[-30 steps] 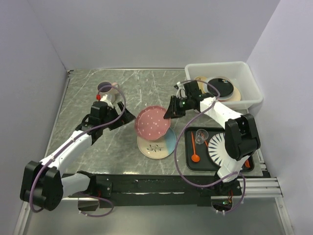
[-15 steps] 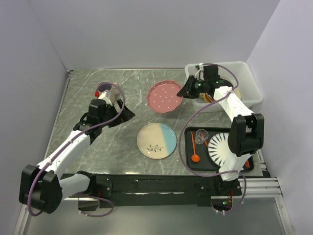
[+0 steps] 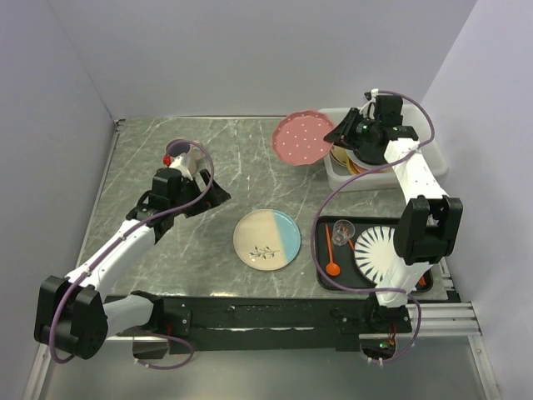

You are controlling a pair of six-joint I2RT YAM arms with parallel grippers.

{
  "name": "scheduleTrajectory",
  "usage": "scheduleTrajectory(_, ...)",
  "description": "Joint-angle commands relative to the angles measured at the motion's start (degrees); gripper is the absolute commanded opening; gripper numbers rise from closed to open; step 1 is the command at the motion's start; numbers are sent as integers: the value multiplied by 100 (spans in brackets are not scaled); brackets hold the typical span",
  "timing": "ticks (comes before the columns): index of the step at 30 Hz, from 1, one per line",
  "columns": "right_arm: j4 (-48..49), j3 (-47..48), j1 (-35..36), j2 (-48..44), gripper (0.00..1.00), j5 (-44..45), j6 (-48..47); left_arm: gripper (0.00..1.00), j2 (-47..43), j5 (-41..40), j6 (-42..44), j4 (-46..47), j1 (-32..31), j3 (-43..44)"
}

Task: Place the plates into the plastic bin on the countertop
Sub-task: Place the plate in the plastic bin.

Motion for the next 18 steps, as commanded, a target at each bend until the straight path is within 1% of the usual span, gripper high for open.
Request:
scheduleTrajectory(1, 444, 563, -220, -200, 0, -379, 271, 99, 16, 111, 83, 200, 27, 77)
scheduleTrajectory(7, 128, 976, -458, -121, 0, 77, 105, 99, 42, 137, 74, 236, 62, 33)
scheduleTrajectory(11, 171, 1030, -695, -130, 0, 113, 157, 99, 86, 155, 91, 253, 70, 24)
scheduleTrajectory(15, -126, 1276, -862, -60, 0, 358, 0, 99, 130, 181, 100, 253, 97, 33)
scheduleTrajectory(18, -102, 1241, -1029, -69, 0, 412, 17, 99, 148, 172, 100, 236, 97, 50)
